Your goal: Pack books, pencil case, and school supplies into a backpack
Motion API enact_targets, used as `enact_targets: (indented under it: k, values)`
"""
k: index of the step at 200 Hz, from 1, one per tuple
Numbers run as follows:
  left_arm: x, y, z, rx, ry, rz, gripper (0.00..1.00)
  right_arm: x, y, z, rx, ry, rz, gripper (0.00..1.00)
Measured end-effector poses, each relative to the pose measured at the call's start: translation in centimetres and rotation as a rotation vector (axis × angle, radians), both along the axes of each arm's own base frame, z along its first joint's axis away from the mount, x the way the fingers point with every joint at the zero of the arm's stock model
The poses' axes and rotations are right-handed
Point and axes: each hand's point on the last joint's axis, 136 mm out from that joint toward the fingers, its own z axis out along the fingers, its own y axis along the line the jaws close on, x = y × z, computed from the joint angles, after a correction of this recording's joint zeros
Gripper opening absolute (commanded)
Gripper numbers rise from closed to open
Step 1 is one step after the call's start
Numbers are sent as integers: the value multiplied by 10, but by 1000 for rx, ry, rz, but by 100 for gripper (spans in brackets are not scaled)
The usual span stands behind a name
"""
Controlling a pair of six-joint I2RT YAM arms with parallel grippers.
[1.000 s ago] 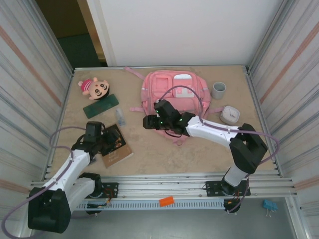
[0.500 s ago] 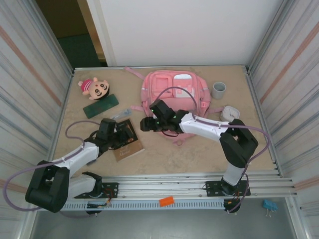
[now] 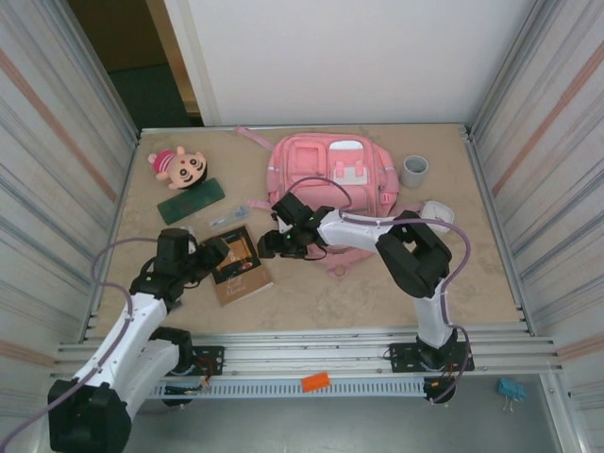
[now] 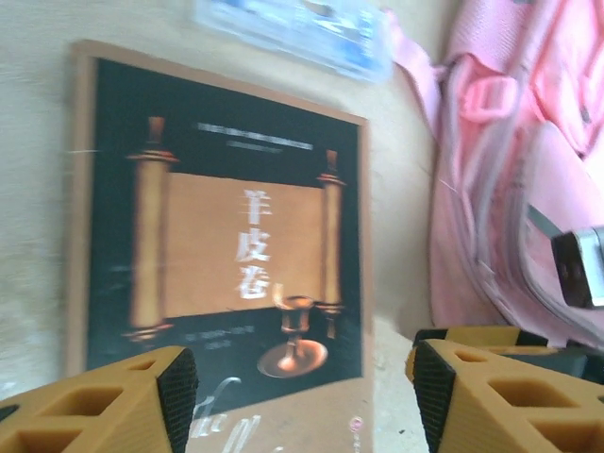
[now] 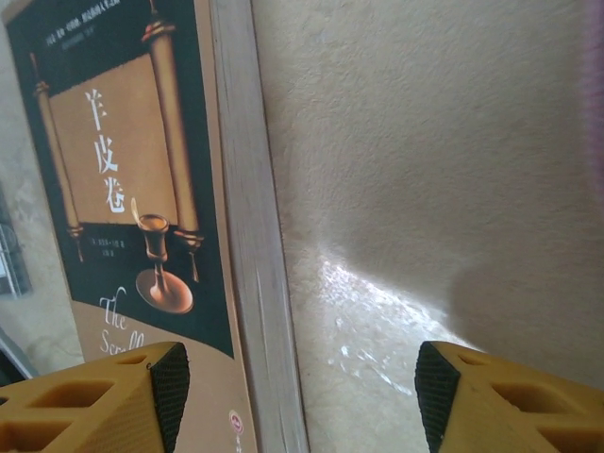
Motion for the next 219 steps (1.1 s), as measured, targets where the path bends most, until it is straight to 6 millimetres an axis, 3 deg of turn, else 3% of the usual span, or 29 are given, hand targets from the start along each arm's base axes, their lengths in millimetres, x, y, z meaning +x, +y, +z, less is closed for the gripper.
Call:
enact_targets:
  k: [40,94,112,130,190,219]
  values:
    - [-18,11,-33,1,114,33,63,0,11,-1,15,34,23,61]
    - [-24,12,-46,9,153,35,63,-4,22,-18,-12,86,50,50]
    - [-26,12,-49,10,160,36,63,-3,22,-16,-23,86,54,34]
    - [-29,12,-53,11,168,36,63,-3,19,-20,-46,89,52,27]
    - [-33,11,-65,5,196,28,61,-3,21,-22,-52,104,60,20]
    - [-28,5,-67,-22,191,1,54,-4,21,-22,-53,110,61,18]
